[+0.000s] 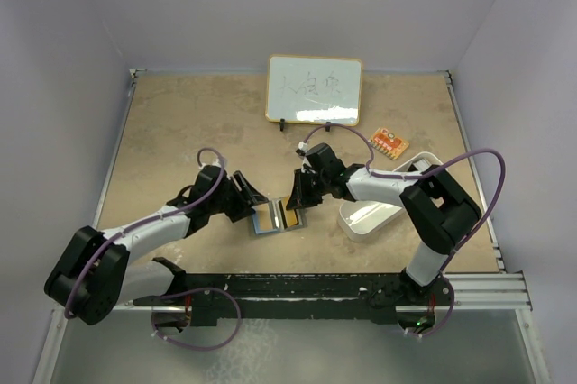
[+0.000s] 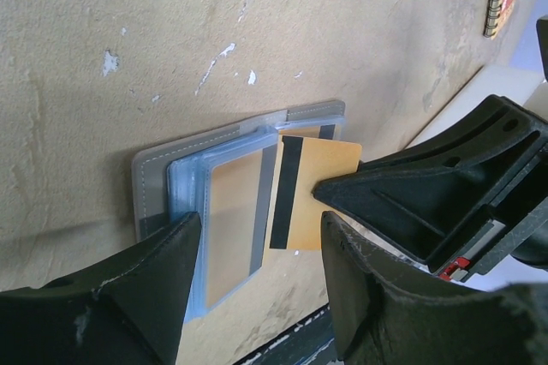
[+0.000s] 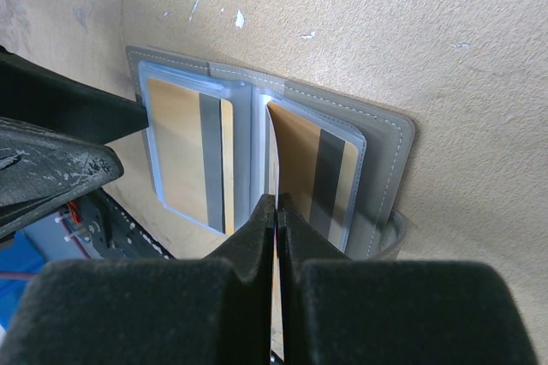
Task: Put the credit cards into the card holder
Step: Turn over the card slot in the card holder.
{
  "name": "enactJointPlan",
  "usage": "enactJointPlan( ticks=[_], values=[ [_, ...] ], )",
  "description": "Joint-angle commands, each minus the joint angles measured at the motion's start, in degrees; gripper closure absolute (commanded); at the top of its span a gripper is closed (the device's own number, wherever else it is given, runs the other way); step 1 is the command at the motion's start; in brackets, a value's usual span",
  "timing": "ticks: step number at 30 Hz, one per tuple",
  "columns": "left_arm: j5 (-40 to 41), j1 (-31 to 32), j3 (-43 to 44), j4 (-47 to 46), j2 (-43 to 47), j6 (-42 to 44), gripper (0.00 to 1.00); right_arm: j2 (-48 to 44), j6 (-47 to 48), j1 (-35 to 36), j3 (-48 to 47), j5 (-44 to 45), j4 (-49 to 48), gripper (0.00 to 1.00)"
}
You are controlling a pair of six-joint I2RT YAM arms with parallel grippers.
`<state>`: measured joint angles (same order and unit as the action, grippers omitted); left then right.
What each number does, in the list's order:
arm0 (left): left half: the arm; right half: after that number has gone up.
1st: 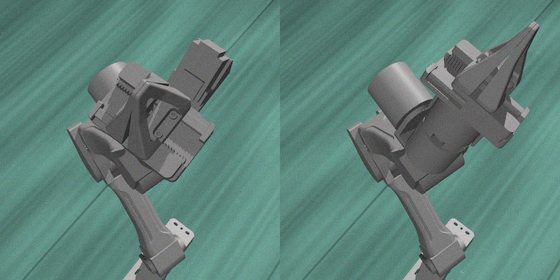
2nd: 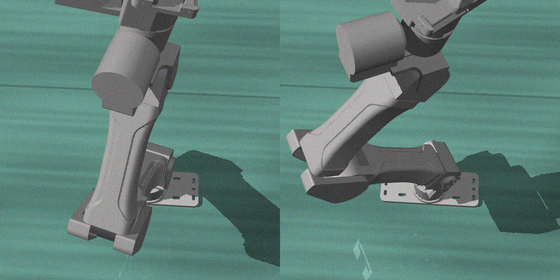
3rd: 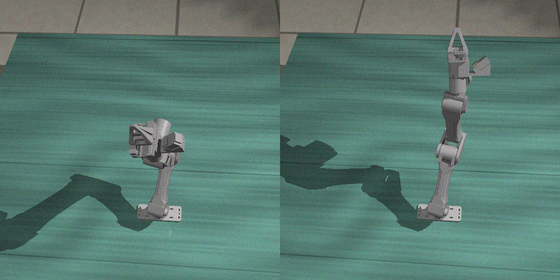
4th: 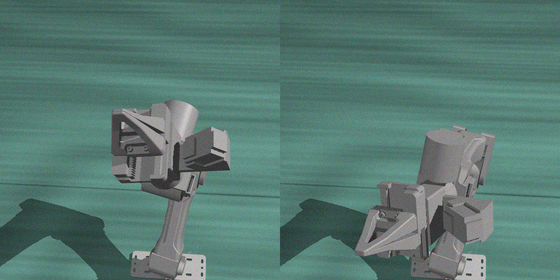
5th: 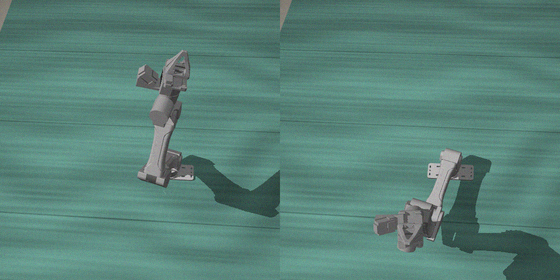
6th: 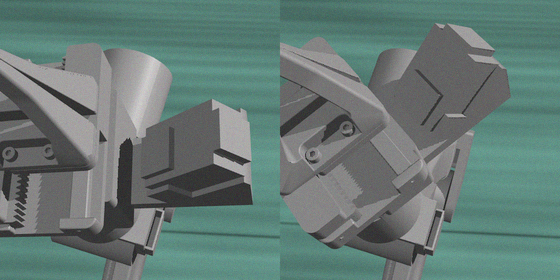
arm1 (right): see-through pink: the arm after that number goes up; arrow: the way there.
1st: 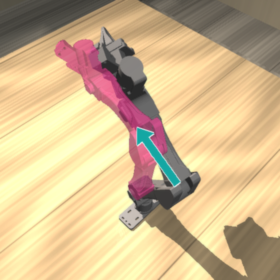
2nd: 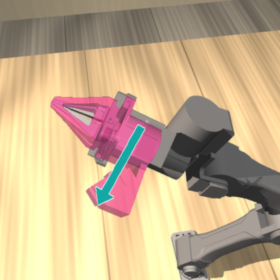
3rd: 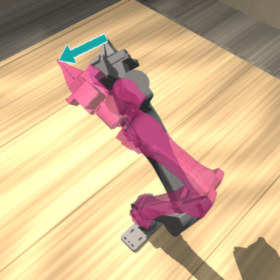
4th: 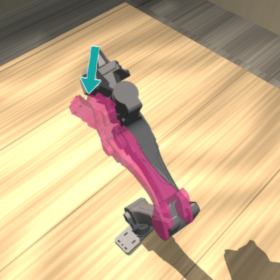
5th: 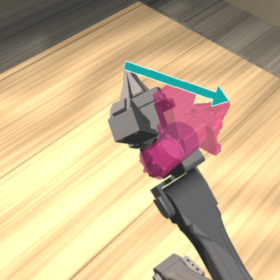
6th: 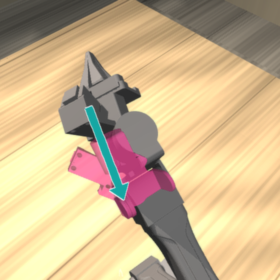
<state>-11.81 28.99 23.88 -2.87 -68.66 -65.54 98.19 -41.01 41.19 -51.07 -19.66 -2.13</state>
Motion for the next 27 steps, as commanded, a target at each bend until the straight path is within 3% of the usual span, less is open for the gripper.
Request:
enactJointPlan(
  ticks=[1,10,27],
  values=[
    [-1.43,0.0,0.08,-4.95,0.16,-1.71,0.44,0.84,0.85,0.2,0.49,1.65,1.94,1.0],
    [-3.66,0.01,-0.03,-8.3,2.82,-4.67,0.44,1.56,0.91,0.17,0.01,1.62,1.93,1.0],
    [-5.95,0.78,-0.89,-15.79,-0.92,-7.39,0.44,3.21,-0.69,2.49,-4.22,-0.46,0.79,1.0]
  ],
)
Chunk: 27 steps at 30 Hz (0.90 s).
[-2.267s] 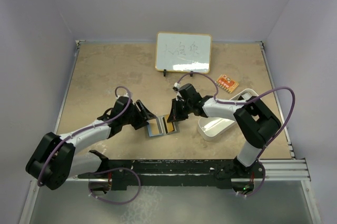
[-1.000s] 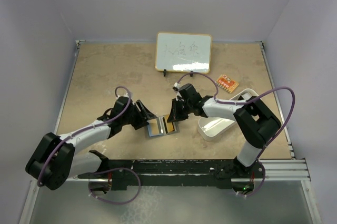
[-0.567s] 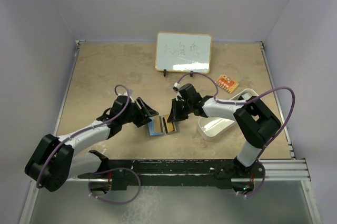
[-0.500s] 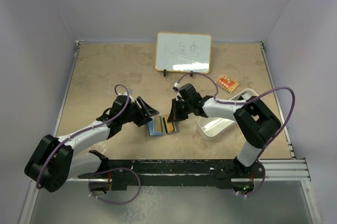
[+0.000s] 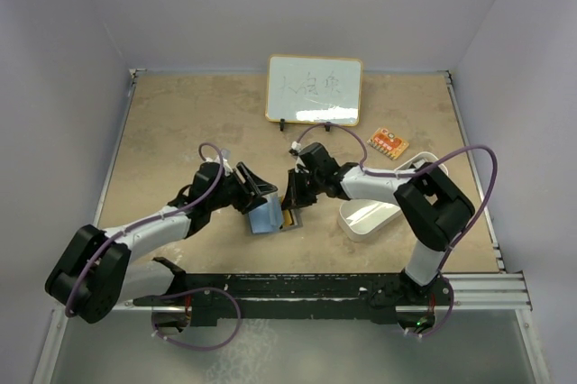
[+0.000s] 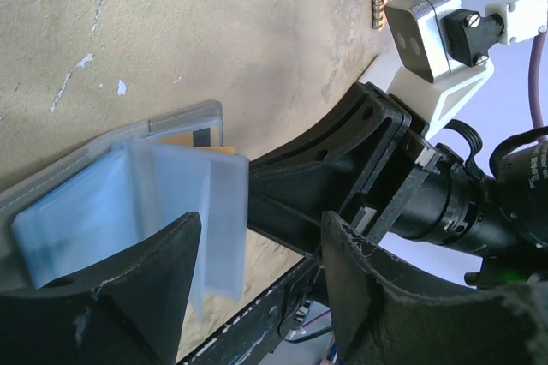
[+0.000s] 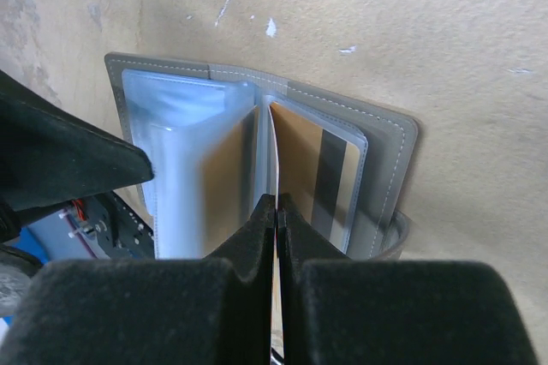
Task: Put the credit cards into the card holder
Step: Turn over the card slot in the card holder.
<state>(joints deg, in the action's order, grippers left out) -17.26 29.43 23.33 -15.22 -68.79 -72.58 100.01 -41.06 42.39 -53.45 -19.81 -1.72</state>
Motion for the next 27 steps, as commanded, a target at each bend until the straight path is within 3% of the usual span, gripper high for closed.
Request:
enactJointPlan(
  ticks=[1,18,22,27],
  values=[
    [-0.42,0.36,-0.46,-3.41,-0.95,-0.11,0.44,1.37,-1.01,1.43,-1.78,-0.32,-0.01,1.0],
    [0.34,0.37,0.03,-3.07,-3.72,1.64,0.44,-3.37,1.96,1.41,-1.05,3.0,6.05,1.0],
    [0.85,0.36,0.34,-0.85,-4.39,2.85,0.53,-3.2,2.57,1.39,-1.09,2.97,6.58,1.0],
    [2.89,0.37,0.62,2.97,-2.66,4.33,0.55,-3.77,2.39,1.38,-0.73,3.37,6.27,1.0]
  ],
)
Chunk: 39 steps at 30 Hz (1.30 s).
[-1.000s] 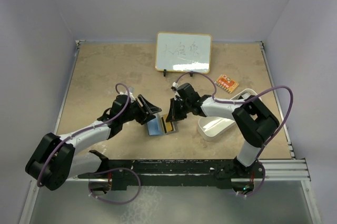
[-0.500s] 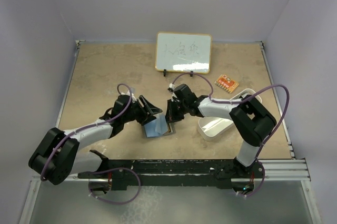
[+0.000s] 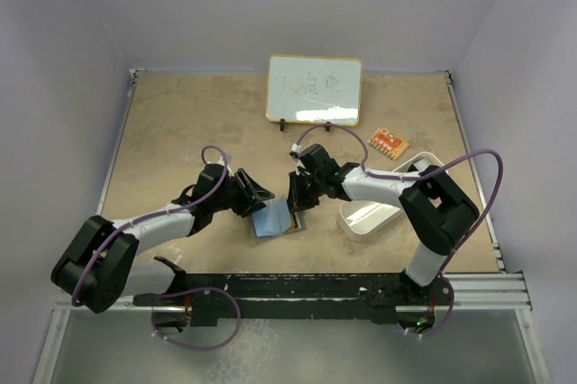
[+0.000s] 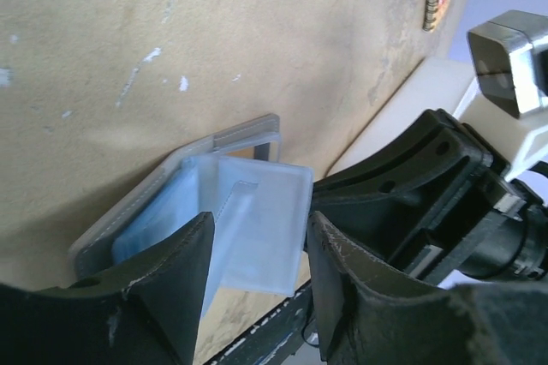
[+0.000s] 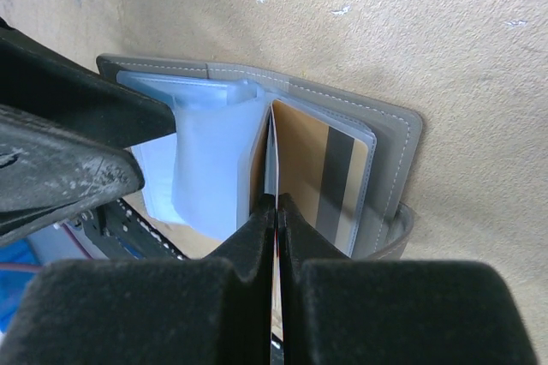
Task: Put the credit cards into the card holder
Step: Turn over the card slot in the card holder.
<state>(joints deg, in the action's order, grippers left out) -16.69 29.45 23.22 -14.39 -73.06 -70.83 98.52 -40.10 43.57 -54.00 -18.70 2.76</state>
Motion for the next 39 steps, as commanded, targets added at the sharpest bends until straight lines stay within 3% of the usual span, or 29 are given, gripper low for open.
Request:
enactJointPlan(
  ticks=[1,7,39],
  values=[
    [2.6,0.34,0.91,2.81,1.94,2.91,0.56,-2.28,1.41,0.21,-0.23,2.26,1.8,1.0],
    [3.69,0.34,1.28,5.5,1.97,4.12,0.63,-2.61,1.42,0.21,-0.14,2.48,2.06,1.0],
    [11.66,0.34,3.67,16.64,-4.08,9.67,0.7,-4.47,2.98,-0.88,-1.4,4.94,6.0,1.0]
  ],
)
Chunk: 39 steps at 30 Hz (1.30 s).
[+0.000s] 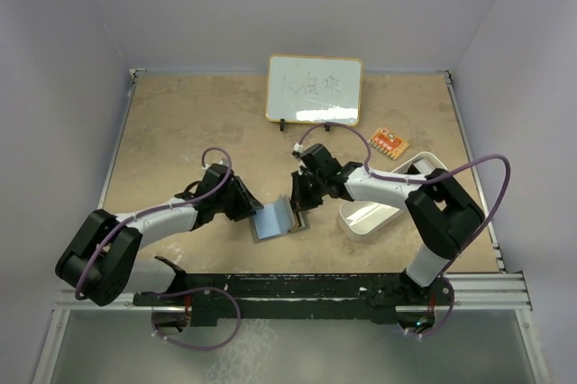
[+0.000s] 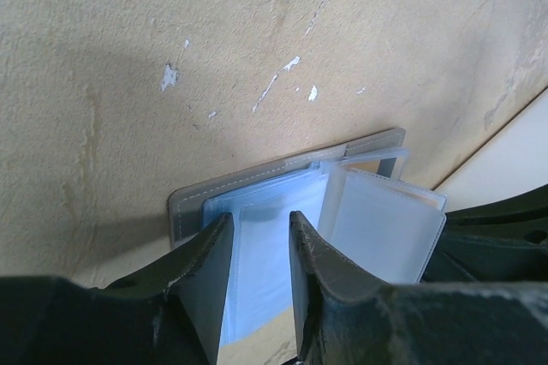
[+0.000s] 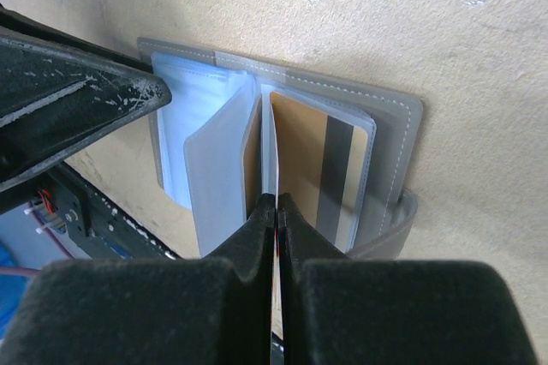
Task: Put the credit cards into the card holder
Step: Turn over the card slot in the card holder.
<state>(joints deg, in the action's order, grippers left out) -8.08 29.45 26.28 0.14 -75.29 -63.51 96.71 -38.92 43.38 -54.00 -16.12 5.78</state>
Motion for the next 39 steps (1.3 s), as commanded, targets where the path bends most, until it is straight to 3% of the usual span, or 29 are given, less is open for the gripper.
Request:
enactJointPlan(
  ticks=[1,23,29,39],
  values=[
    [3.13,0.35,0.68,2.2,-1.98,2.42,0.7,-2.93,2.02,-0.81,-1.44,2.59,3.54,1.0],
    [3.06,0.34,1.49,3.14,-1.8,2.96,0.72,-13.86,7.24,-3.33,-6.81,12.21,17.44,1.0],
    [3.12,0.34,2.19,4.24,-0.31,2.46,0.71,-14.81,7.66,-3.3,-5.05,3.98,11.65,1.0],
    [8.82,0.34,7.0,14.68,8.61,3.43,0.59,-7.28,1.16,-3.24,-0.38,-7.21,-2.54,1.0]
  ],
)
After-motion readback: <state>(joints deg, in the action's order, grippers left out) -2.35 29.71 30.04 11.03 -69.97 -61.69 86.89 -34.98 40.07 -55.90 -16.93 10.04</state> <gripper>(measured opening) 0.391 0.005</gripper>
